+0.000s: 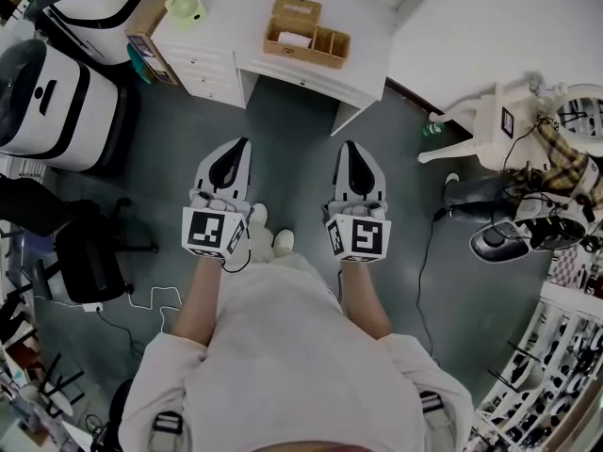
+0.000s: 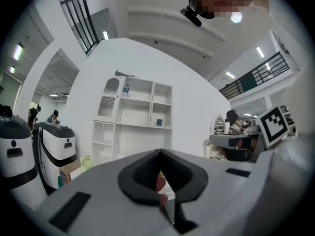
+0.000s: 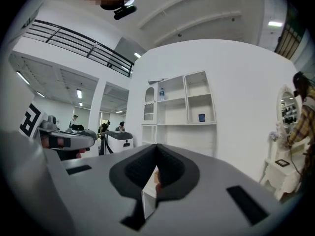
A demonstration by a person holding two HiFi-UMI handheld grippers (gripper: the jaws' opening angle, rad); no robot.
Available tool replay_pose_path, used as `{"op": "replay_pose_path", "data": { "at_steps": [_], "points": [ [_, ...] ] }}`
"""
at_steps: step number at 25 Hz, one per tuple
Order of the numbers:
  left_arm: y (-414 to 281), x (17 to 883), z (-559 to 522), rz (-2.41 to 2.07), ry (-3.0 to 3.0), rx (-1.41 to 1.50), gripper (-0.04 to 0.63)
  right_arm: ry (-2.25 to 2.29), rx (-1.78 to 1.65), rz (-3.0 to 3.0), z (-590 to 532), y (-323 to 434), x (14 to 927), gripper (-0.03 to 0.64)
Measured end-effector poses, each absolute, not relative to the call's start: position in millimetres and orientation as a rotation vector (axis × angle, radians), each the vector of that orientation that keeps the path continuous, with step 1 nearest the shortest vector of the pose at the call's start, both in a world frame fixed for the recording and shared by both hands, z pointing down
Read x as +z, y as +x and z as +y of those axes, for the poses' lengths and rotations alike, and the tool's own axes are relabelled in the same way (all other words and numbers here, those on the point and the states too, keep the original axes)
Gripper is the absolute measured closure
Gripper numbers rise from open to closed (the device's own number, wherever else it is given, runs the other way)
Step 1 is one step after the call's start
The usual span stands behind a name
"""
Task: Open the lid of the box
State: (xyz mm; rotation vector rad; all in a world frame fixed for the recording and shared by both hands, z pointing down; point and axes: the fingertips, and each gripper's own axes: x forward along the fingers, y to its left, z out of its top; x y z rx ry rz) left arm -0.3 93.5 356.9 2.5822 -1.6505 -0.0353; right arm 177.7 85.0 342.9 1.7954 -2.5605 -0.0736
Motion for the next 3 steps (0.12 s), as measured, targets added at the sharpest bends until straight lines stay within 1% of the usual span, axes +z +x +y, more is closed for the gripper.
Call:
{"op": "replay_pose_path", "data": {
  "at_steps": [3],
  "points": [
    [-16,357,59,-1.667,2.591,-0.045,0.601,1.789,-0.119,-2.578,48,159,339,0.623]
  ]
}}
